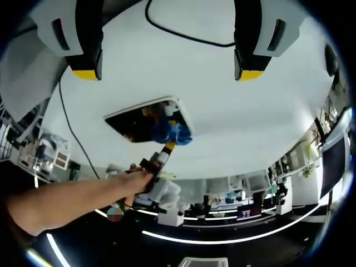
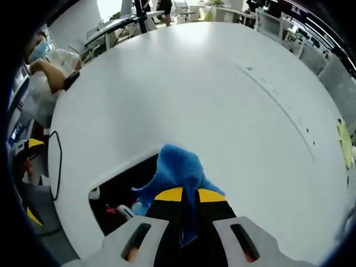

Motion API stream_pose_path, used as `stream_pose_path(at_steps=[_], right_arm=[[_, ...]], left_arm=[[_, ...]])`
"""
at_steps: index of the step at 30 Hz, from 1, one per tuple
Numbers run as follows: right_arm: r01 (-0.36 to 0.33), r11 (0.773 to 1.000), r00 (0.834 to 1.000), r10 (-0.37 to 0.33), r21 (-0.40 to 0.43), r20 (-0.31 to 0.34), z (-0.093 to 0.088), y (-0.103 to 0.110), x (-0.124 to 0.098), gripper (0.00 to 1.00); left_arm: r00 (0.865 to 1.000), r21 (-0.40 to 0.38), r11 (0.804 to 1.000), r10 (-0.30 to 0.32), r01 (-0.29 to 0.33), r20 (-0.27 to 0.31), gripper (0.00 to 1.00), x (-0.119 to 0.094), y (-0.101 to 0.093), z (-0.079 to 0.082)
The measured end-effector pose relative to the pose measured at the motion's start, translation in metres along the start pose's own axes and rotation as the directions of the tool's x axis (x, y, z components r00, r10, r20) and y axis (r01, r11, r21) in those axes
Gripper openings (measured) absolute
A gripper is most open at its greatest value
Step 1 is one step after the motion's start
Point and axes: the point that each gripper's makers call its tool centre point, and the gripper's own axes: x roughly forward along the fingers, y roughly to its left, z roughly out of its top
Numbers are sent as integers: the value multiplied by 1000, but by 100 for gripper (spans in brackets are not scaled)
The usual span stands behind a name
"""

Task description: Wipe the mirror surface with the cleaning cloth until all visible marks leave the cleaned area.

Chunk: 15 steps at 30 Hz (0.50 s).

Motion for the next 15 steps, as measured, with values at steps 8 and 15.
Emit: stream_pose_path(at_steps=[8,15], right_arm=[[6,1000,1000,-6,4,-2,-3,1,-3,3],[36,999,999,-36,-16,3,-1,0,-1,3]], left_arm=[[1000,5,1000,-5,5,-1,99,1,0,0],[1000,11,1000,-5,5,-3,99,0,-1,0]])
